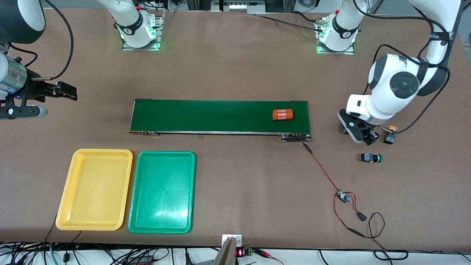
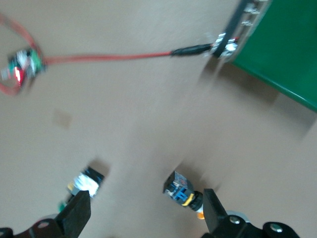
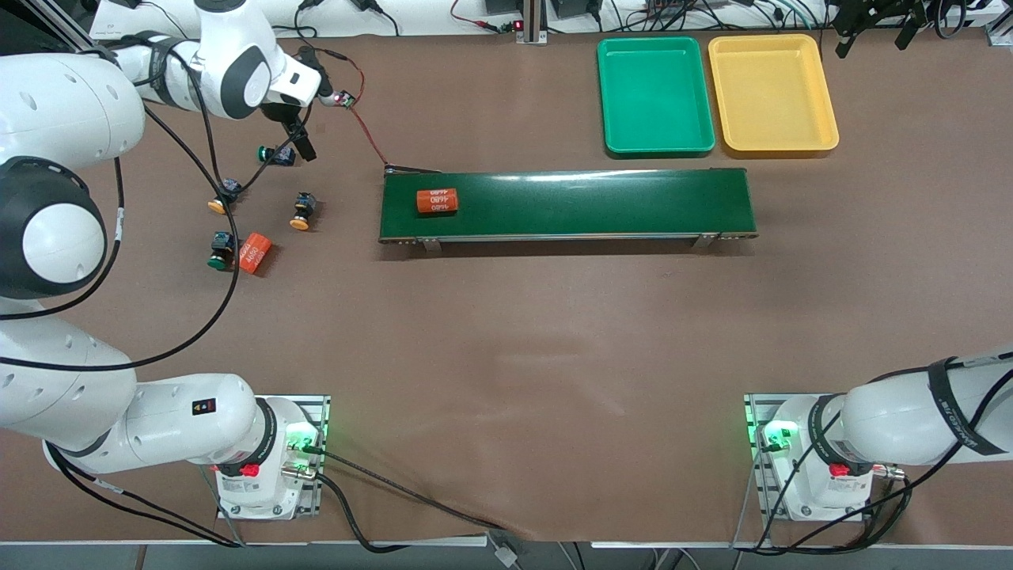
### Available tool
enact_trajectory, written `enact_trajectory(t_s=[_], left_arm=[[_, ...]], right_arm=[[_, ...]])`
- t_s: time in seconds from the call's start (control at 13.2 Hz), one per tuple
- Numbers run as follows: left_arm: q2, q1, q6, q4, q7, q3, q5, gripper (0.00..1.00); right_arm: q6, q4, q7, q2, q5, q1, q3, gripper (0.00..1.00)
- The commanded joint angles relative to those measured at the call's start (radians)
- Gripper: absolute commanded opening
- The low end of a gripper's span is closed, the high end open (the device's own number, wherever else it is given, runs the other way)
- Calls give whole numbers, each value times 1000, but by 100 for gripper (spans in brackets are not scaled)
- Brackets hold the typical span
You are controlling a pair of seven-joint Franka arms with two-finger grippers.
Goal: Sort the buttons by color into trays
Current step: 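Reach the left gripper to a yellow-capped button and grasp it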
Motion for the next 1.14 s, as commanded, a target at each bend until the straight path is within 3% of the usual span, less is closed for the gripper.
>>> enact_trajectory(t_s=[0.0,0.3,0.91,1.06], left_arm=[[42,-6,-14,-6,-238,31,-40,100],[120,-5,-5,6,-455,63,-53,100],[208,-6,12,8,-529,96,-55,100],[224,-6,30,8,-529,97,-55,94]], right_arm=[[4,15,10,5,51,-10,-3,100],[6,15,18,5,53,-10,-1,100],[6,15,18,6,56,-10,-3,100],[6,15,18,6,56,-10,-3,100]])
